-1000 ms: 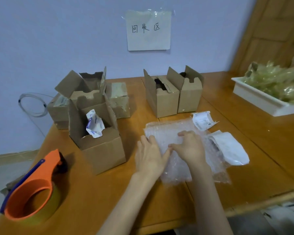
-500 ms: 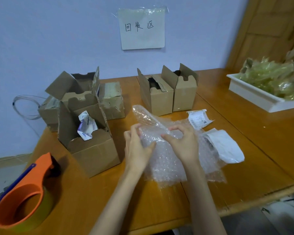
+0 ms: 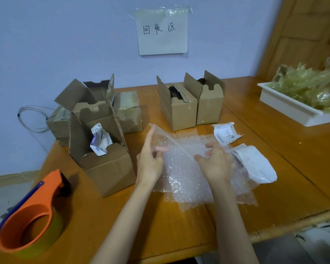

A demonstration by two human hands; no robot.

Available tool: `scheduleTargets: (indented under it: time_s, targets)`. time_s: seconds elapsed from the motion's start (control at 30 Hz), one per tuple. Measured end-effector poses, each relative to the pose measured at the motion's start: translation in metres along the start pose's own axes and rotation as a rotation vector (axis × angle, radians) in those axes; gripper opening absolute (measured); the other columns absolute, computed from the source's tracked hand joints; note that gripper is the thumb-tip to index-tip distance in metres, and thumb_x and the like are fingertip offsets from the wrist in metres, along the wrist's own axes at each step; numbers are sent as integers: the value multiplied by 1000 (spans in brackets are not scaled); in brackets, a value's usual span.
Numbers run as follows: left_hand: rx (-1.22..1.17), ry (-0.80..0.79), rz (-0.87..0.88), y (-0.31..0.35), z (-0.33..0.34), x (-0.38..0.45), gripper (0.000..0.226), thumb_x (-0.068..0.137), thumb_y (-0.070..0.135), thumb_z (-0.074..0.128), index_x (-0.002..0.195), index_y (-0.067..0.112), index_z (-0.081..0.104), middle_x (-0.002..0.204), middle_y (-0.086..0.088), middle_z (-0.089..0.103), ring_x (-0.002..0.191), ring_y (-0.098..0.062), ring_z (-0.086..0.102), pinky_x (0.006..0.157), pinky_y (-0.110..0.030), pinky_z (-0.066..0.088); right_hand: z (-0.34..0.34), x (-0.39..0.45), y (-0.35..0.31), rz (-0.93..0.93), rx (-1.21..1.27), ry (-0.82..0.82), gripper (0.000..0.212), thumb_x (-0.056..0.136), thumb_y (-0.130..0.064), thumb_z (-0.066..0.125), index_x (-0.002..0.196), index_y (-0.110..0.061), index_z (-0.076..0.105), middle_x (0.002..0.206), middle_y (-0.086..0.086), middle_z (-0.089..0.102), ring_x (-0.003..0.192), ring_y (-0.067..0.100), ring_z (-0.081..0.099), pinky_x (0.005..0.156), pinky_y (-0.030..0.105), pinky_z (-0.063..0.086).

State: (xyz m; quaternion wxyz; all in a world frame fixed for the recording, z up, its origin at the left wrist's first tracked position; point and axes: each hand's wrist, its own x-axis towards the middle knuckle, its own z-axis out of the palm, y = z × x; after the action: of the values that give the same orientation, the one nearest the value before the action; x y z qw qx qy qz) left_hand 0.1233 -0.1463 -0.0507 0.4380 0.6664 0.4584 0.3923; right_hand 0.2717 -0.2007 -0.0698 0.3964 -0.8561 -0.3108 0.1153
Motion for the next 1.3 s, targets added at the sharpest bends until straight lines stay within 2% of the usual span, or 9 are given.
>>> scheduleTargets:
  time_s: [0.17,0.33,0.4,0.6,0.7,0.87,0.97,1.07,1.3]
  targets:
    - [116,3,-27,-2,-2,8,54,87,-8,54,126,29,59,104,3,66,59,-10,54,45,-16,43,-4,7,-6,-104,213,15,49,91,0,50,130,-30,51,100,4,59,88,18,60,71,31,48]
    - [154,55,-81,2,-1,10,55,84,-4,57,132,21,51,119,-3,61,104,-22,61,90,-40,52,-12,5,-11,-144,318,-115,62,96,2,44,141,-39,44,129,-1,49,81,10,59,50,10,42]
    - [144,51,-90,5,-4,10,56,84,-5,56,132,22,51,120,-2,60,96,-19,62,81,-36,54,-12,3,-13,-129,367,-197,53,94,2,44,131,-34,58,136,-3,53,82,22,65,46,11,39]
    - [260,9,-87,11,-12,10,62,79,-11,59,133,20,51,124,-2,49,109,-23,56,93,-39,51,-21,3,-19,39,472,-270,47,84,2,54,127,-16,59,120,-1,56,76,-3,49,63,16,37]
    - [342,60,-11,11,-11,9,36,82,-2,68,114,14,65,109,1,42,94,-10,56,82,-10,47,-24,2,-19,-11,323,-238,52,80,-2,61,129,-17,56,127,1,48,103,11,54,85,27,45]
    - [283,62,100,25,-13,11,7,80,11,70,81,18,72,110,5,54,104,-11,53,95,-22,41,-34,-3,-24,-539,-114,-237,62,71,-18,72,123,-46,55,147,-25,31,144,5,6,116,43,-2]
    - [133,61,194,44,-15,13,14,83,12,66,91,23,68,98,6,65,91,-12,59,76,-20,45,-36,-3,-31,-581,-65,-259,40,74,-26,74,101,-50,58,112,-28,56,135,-5,25,118,35,-9]
    - [121,184,257,47,-17,21,54,85,27,71,134,28,49,134,3,49,125,-11,44,101,-26,37,-33,2,-27,-544,38,-98,10,85,-32,68,87,-40,64,93,-21,64,113,-1,49,118,40,13]
    - [-338,-142,-238,50,-11,10,118,55,66,77,152,28,22,150,3,38,135,-19,38,115,-47,28,-39,-1,-33,-213,599,-210,15,92,-19,61,103,-29,66,89,-12,73,84,-4,67,77,22,45]
